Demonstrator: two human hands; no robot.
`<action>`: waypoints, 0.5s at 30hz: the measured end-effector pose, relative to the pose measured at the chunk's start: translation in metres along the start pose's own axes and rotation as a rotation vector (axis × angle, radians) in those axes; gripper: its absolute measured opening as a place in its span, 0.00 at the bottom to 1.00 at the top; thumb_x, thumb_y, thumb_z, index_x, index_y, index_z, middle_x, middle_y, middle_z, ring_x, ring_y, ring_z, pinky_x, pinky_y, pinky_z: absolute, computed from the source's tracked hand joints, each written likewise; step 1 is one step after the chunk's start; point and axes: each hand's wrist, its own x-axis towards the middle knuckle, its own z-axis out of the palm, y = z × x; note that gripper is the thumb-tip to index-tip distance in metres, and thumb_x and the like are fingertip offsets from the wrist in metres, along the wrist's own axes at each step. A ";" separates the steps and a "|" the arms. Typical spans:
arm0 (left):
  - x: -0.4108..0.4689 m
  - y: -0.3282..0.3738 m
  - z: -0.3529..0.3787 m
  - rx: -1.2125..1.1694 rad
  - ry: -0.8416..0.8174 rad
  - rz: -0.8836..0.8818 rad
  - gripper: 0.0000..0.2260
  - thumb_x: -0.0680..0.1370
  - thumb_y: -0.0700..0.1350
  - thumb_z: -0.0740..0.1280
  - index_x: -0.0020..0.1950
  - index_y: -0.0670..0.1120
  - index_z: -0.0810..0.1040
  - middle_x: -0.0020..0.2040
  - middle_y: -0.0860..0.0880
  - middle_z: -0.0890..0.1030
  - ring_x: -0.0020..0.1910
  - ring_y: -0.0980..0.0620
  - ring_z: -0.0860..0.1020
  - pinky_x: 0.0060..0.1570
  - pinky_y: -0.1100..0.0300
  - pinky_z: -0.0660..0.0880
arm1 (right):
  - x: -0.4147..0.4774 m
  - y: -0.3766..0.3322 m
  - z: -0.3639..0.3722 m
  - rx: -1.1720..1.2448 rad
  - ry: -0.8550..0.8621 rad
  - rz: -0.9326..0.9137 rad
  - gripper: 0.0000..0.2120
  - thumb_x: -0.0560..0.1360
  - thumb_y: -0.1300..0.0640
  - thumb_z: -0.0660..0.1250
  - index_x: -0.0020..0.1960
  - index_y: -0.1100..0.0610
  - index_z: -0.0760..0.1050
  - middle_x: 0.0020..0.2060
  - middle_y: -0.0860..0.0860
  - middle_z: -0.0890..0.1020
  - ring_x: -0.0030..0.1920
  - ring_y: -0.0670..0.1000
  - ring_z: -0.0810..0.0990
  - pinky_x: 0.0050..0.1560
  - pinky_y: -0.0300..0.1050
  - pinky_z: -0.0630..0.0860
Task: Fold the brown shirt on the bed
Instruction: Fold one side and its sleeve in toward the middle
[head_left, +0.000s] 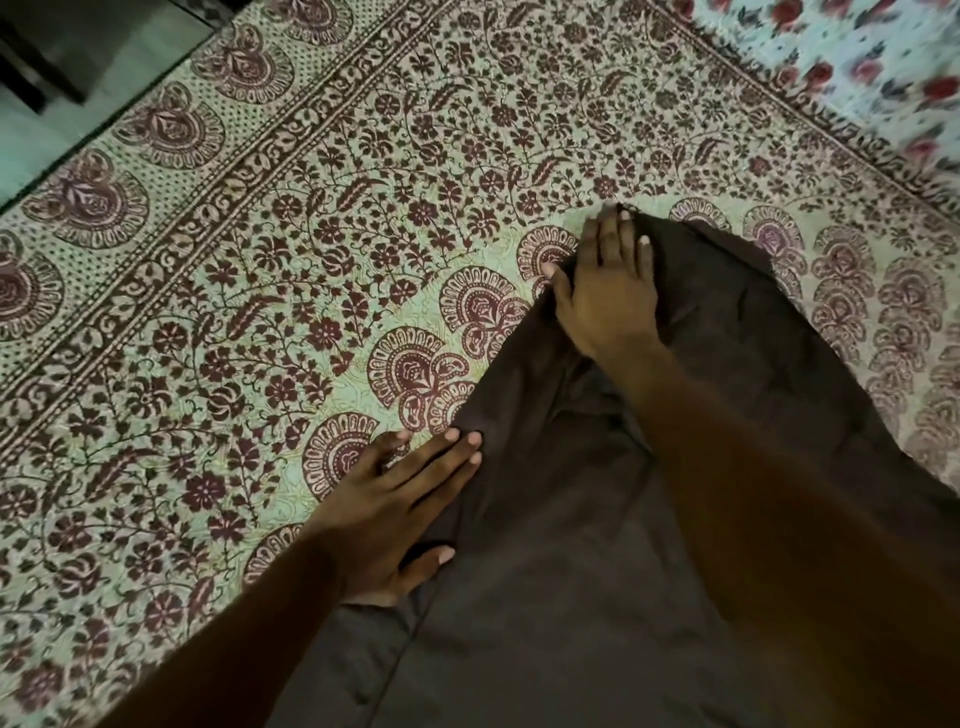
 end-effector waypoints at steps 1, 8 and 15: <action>0.001 -0.001 -0.001 -0.005 -0.002 0.003 0.41 0.78 0.64 0.61 0.85 0.45 0.53 0.86 0.47 0.50 0.84 0.48 0.53 0.76 0.39 0.61 | -0.017 -0.013 -0.002 0.017 0.060 -0.042 0.36 0.85 0.39 0.49 0.83 0.64 0.52 0.83 0.62 0.52 0.83 0.61 0.50 0.82 0.63 0.50; 0.001 -0.003 0.001 -0.003 0.016 -0.004 0.41 0.78 0.64 0.59 0.85 0.46 0.52 0.86 0.48 0.49 0.84 0.50 0.51 0.77 0.41 0.59 | -0.078 -0.007 0.035 0.015 0.016 -0.155 0.38 0.83 0.32 0.47 0.85 0.54 0.51 0.84 0.52 0.53 0.84 0.55 0.52 0.81 0.61 0.52; -0.001 -0.001 0.000 0.042 0.002 -0.006 0.41 0.79 0.64 0.59 0.85 0.45 0.52 0.86 0.49 0.48 0.84 0.51 0.49 0.77 0.41 0.59 | -0.048 -0.008 0.018 0.035 0.011 -0.029 0.38 0.84 0.34 0.46 0.84 0.58 0.49 0.84 0.57 0.48 0.84 0.59 0.46 0.82 0.63 0.49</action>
